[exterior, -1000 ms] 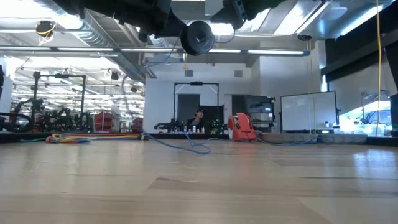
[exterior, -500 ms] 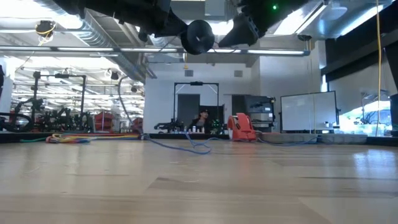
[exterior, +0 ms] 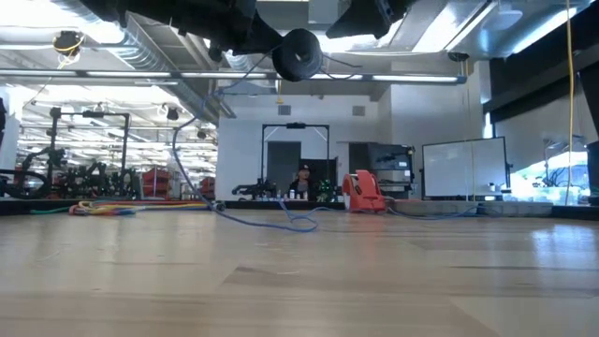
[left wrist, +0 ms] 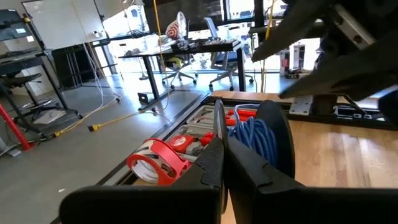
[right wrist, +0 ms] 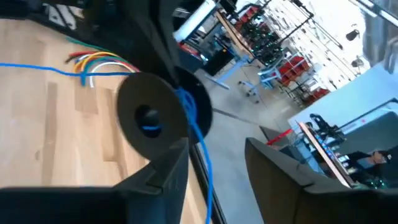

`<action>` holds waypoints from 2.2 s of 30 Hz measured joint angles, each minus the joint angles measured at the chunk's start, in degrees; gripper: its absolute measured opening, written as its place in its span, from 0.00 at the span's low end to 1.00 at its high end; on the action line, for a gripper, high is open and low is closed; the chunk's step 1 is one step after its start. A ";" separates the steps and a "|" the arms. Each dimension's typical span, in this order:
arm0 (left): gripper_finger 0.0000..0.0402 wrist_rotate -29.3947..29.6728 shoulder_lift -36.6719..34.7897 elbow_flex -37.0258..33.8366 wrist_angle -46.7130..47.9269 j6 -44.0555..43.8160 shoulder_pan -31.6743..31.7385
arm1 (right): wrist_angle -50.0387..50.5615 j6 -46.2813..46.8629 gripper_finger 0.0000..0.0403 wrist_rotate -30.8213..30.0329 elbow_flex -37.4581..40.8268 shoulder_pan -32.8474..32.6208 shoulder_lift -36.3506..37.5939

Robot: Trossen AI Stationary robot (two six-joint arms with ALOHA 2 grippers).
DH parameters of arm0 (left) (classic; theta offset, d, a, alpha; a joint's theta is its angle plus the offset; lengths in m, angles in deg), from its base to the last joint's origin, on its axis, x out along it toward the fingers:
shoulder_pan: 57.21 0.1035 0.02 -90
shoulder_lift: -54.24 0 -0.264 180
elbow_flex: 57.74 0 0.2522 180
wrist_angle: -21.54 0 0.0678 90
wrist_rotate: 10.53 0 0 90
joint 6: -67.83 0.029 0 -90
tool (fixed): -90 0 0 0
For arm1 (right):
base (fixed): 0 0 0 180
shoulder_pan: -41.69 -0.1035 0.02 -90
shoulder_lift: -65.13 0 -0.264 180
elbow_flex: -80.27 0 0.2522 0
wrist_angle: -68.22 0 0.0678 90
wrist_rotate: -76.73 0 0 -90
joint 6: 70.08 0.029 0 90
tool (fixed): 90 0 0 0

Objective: Coil cords
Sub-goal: Coil the blue wire on the black spool

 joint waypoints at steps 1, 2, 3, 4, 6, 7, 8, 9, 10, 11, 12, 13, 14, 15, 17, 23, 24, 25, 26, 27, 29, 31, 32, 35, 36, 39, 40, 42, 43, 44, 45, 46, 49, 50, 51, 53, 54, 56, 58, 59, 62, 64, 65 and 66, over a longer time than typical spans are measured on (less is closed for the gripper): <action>0.01 0.00 0.00 0.00 -0.02 -0.01 0.00 | 0.49 0.41 0.41 0.40 0.00 0.06 -0.12; 0.01 -0.01 0.00 0.00 0.01 -0.01 0.00 | 1.55 1.08 0.41 0.96 -0.04 0.40 -0.20; 0.01 0.00 0.00 0.00 0.02 -0.03 0.00 | 2.81 1.36 0.41 1.44 -0.06 0.85 -0.30; 0.01 0.00 0.00 0.00 0.00 -0.03 0.00 | 4.31 1.59 0.41 1.43 -0.04 1.39 -0.39; 0.01 -0.04 0.00 0.00 -0.04 -0.05 0.00 | 6.15 3.03 0.39 1.49 0.02 2.83 -0.42; 0.01 -0.29 0.00 0.00 -0.02 -0.03 0.00 | 6.40 3.84 0.39 1.90 0.00 3.60 -0.41; 0.01 -0.73 0.00 0.00 -0.02 0.18 0.00 | 6.55 4.41 0.38 3.07 0.00 4.34 -0.40; 0.01 -1.08 0.00 0.00 -0.03 0.58 0.00 | 6.68 4.60 0.36 4.86 0.00 4.99 -0.40; 0.01 -1.45 0.00 0.00 -0.04 1.20 0.00 | 7.13 4.54 0.35 6.79 0.00 5.54 -0.40; 0.01 -1.79 0.00 0.00 -0.04 1.80 0.00 | 7.42 4.33 0.33 8.02 0.00 5.94 -0.40; 0.01 -1.91 0.00 0.00 -0.01 1.93 -0.01 | 7.43 4.32 0.31 8.30 0.00 6.27 -0.40; 0.01 -2.00 0.00 0.00 0.02 2.01 0.00 | 7.34 4.23 0.29 8.02 0.00 6.52 -0.40; 0.01 -2.03 0.00 0.00 0.02 2.03 0.00 | 7.25 3.92 0.25 7.26 0.00 6.55 -0.40; 0.01 -2.03 0.00 0.00 0.06 2.05 0.00 | 7.25 3.11 0.21 6.35 0.00 6.46 -0.28; 0.01 -2.03 0.00 0.00 0.49 2.30 0.00 | 7.03 0.85 0.10 5.33 0.00 5.91 0.04; 0.01 -2.03 0.00 -0.02 0.96 1.91 0.09 | 3.43 -2.72 0.04 3.70 -0.09 0.87 1.28; 0.01 -2.03 0.00 -0.02 0.96 1.87 0.08 | 3.28 -3.36 0.04 3.99 -0.09 -0.16 1.33; 0.01 -2.01 0.00 -0.02 0.95 1.74 0.07 | 3.28 -3.61 0.02 4.38 -0.09 -1.10 1.35; 0.01 -2.01 0.00 -0.02 0.88 1.44 0.07 | 3.78 -3.66 0.02 4.69 -0.09 -2.00 1.34; 0.01 -2.02 0.00 -0.02 0.70 1.18 0.07 | 4.65 -3.65 0.01 5.55 -0.09 -2.84 1.21; 0.01 -2.02 -0.02 -0.02 0.21 0.98 0.07 | 7.09 -3.18 0.03 7.64 -0.09 -4.46 0.68; 0.01 -2.03 -0.02 -0.02 0.00 0.96 0.04 | 9.95 -1.99 0.03 9.49 -0.07 -5.60 -0.22; 0.01 -2.04 -0.02 -0.02 -0.15 0.96 0.04 | 11.64 -1.58 0.03 10.36 -0.07 -5.97 -0.60; 0.01 -2.05 -0.02 -0.02 -0.28 0.97 0.02 | 16.63 1.72 0.01 10.55 -0.04 -6.33 -2.29; 0.01 -2.05 -0.02 -0.02 -0.23 0.97 0.02 | 18.70 4.12 0.01 10.54 -0.04 -6.22 -2.93; 0.01 -2.08 -0.02 -0.02 -0.24 0.98 0.01 | 20.90 13.41 0.06 10.57 0.00 -5.03 -5.20; 0.01 -2.08 -0.02 -0.02 -0.24 1.07 0.00 | 21.49 16.06 0.09 10.52 0.02 -4.54 -5.90; 0.01 -2.06 -0.02 -0.02 -0.24 1.78 0.00 | 21.38 19.10 0.16 10.59 0.01 -4.30 -6.63; 0.01 -2.06 -0.02 -0.02 -0.22 1.94 -0.02 | 21.90 19.24 0.20 10.75 -0.15 -4.34 -6.67; 0.01 -2.05 -0.02 -0.02 -0.23 2.22 -0.02 | 23.73 19.20 0.24 11.51 -1.05 -4.72 -6.66; 0.01 -2.06 -0.02 -0.02 -0.23 2.81 -0.09 | 26.51 19.20 0.28 12.51 -2.59 -5.54 -6.37; 0.01 -2.05 -0.02 -0.02 -0.20 3.38 -0.28 | 30.42 19.40 0.31 13.41 -4.58 -6.41 -5.93; 0.01 -2.05 -0.02 -0.02 -0.13 5.28 -0.77 | 43.09 23.19 0.39 15.27 -13.09 -9.30 -4.51; 0.01 -2.05 -0.02 -0.02 -0.11 5.93 -1.01 | 46.89 25.11 0.40 16.06 -16.02 -10.22 -4.34; 0.01 -2.05 -0.02 -0.02 -0.11 6.53 -1.33 | 49.97 26.81 0.42 17.03 -18.56 -11.13 -4.17; 0.01 -2.05 -0.02 -0.02 -0.07 8.06 -2.02 | 53.31 28.42 0.43 17.98 -21.82 -12.95 -3.99; 0.01 -2.13 -0.02 -0.02 -0.04 8.78 -2.45 | 53.67 28.40 0.44 17.81 -22.46 -13.52 -3.89; 0.01 -3.20 -0.02 -0.02 -0.04 9.78 -3.17 | 53.43 28.05 0.44 16.37 -22.36 -14.47 -3.56; 0.01 -4.67 -0.07 -0.02 -0.11 10.90 -3.77 | 51.15 26.35 0.44 14.48 -20.57 -14.22 -3.44; 0.01 -5.48 -0.12 -0.02 -0.25 11.35 -4.02 | 48.55 24.65 0.44 13.54 -19.06 -13.55 -3.44; 0.01 -7.58 -0.43 -0.02 -0.52 12.68 -4.24 | 38.74 18.54 0.44 13.96 -14.23 -9.91 -3.56; 0.01 -8.47 -0.46 -0.02 -0.54 13.20 -4.22 | 35.80 15.70 0.44 16.51 -12.85 -7.25 -3.58; 0.01 -8.62 -0.46 -0.02 -0.43 13.33 -4.22 | 35.30 14.88 0.44 17.85 -12.51 -5.83 -3.34; 0.01 -8.68 -0.46 -0.02 -0.21 13.33 -4.20 | 35.06 14.42 0.44 19.39 -12.00 -4.45 -3.01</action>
